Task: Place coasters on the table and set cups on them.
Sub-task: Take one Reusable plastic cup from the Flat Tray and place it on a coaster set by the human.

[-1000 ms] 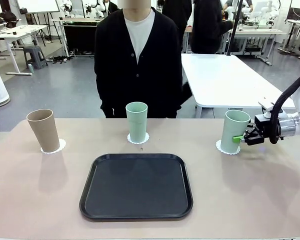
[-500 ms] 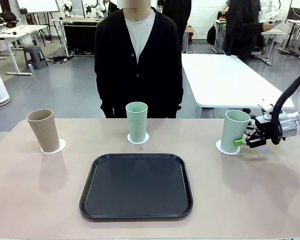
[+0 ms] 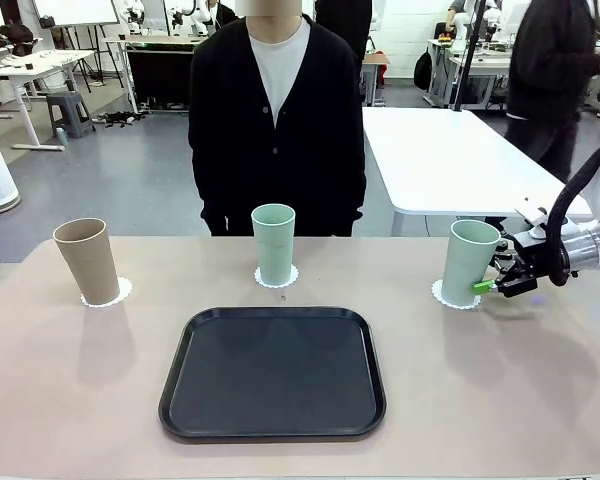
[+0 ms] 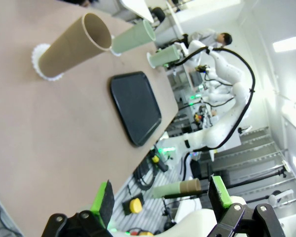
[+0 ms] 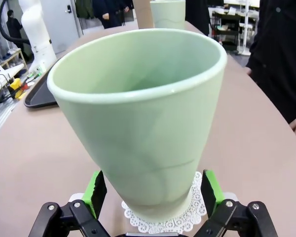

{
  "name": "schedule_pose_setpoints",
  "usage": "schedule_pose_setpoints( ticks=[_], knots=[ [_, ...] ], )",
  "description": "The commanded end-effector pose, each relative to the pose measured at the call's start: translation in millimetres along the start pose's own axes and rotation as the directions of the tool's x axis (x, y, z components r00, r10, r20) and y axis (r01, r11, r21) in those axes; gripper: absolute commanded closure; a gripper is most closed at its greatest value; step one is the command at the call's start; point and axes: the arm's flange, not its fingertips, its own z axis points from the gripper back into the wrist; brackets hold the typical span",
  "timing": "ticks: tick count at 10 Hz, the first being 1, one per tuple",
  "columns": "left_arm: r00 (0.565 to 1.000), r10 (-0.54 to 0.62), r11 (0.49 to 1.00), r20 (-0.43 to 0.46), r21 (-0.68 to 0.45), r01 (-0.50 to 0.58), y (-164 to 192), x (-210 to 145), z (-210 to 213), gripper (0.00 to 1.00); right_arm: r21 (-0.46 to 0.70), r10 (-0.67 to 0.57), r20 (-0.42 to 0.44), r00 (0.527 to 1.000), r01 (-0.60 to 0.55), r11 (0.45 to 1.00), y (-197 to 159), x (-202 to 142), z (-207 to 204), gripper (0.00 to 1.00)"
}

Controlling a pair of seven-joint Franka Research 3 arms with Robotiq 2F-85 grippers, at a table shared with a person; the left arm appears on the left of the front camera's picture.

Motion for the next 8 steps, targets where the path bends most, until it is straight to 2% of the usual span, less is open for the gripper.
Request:
schedule_pose_setpoints(
  ticks=[1, 3, 5, 7, 8],
  knots=[
    [1.0, 0.01, 1.0, 0.006, 0.01, -0.01, -2, 0, -1, 0.0, -0.009, -0.028, -0.064, 0.998, 0.027, 1.0, 3, 7, 5, 0.0],
    [1.0, 0.01, 1.0, 0.006, 0.01, -0.01, -2, 0, -1, 0.0, -0.048, -0.042, -0.119, 0.992, 0.037, 0.998, 7, 11, 22, 0.0],
    [1.0, 0.01, 1.0, 0.006, 0.01, -0.01, -2, 0, -1, 0.0, -0.106, -0.082, -0.236, 0.968, 0.058, 0.993, 21, 18, 49, 0.0],
    [1.0, 0.01, 1.0, 0.006, 0.01, -0.01, -2, 0, -1, 0.0, -0.16, -0.125, -0.373, 0.919, 0.068, 0.985, 45, 41, 73, 0.0],
    [1.0, 0.01, 1.0, 0.006, 0.01, -0.01, -2, 0, -1, 0.0, -0.186, -0.131, -0.462, 0.877, 0.049, 0.981, 63, 59, 85, 0.0]
  ],
)
